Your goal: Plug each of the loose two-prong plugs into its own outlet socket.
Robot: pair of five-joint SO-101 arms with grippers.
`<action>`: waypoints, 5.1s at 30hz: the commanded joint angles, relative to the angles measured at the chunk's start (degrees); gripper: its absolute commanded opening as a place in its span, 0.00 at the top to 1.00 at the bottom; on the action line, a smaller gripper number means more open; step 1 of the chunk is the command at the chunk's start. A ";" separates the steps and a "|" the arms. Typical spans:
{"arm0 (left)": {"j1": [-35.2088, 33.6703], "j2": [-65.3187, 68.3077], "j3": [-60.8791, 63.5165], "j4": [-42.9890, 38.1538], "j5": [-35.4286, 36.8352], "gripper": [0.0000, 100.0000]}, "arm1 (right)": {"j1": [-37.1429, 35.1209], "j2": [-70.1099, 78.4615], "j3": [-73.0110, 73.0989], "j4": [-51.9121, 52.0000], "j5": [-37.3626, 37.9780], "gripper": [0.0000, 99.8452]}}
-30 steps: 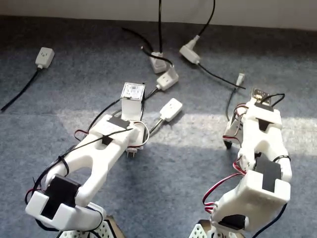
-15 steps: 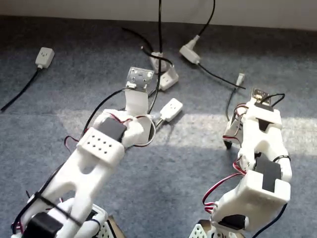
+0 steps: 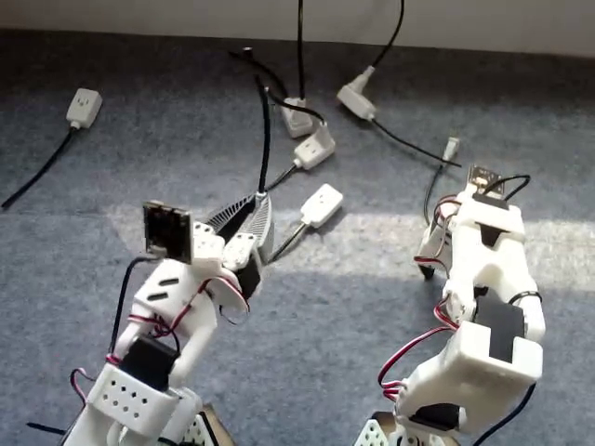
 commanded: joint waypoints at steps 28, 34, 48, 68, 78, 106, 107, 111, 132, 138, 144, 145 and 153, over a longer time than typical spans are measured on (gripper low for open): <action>-34.68 -10.95 16.84 19.52 -14.15 0.70 | -6.81 0.84 -5.85 3.74 -0.35 0.69; -34.68 -10.95 16.84 19.43 -14.24 0.69 | -20.35 0.92 -21.93 15.43 -0.88 0.69; -34.68 -10.95 16.84 19.60 -14.33 0.69 | -36.35 14.29 -36.97 6.90 -11.34 0.69; -34.68 -10.95 16.84 19.69 -14.33 0.69 | -44.44 23.08 -57.98 4.70 -11.34 0.69; -34.68 -10.95 16.84 19.69 -14.33 0.69 | -37.49 32.75 -62.81 5.93 -11.25 0.69; -30.99 -10.95 16.84 21.89 -14.59 0.69 | -31.96 32.57 -79.25 41.89 -10.73 0.86; -30.90 -10.95 16.84 21.89 -14.59 0.69 | -32.48 32.57 -78.20 41.89 -10.73 0.86; -30.90 -10.95 16.84 21.89 -14.68 0.69 | -36.79 32.57 -73.27 41.80 -10.73 0.86; -30.81 -10.95 16.84 21.89 -14.68 0.69 | -43.65 10.77 -63.69 41.80 -10.81 0.86; -30.81 -10.95 16.84 21.89 -14.68 0.69 | -44.18 6.99 -51.65 41.63 -10.73 0.86; -30.81 -10.95 16.84 21.98 -14.68 0.69 | -46.20 -2.86 -39.34 39.25 -8.79 0.86; -30.81 -10.95 16.84 21.98 -14.68 0.69 | -46.20 -4.88 -36.97 36.88 -8.79 0.86; -30.81 -10.95 16.84 21.98 -14.68 0.69 | -45.14 -10.07 -12.88 4.53 -8.79 0.86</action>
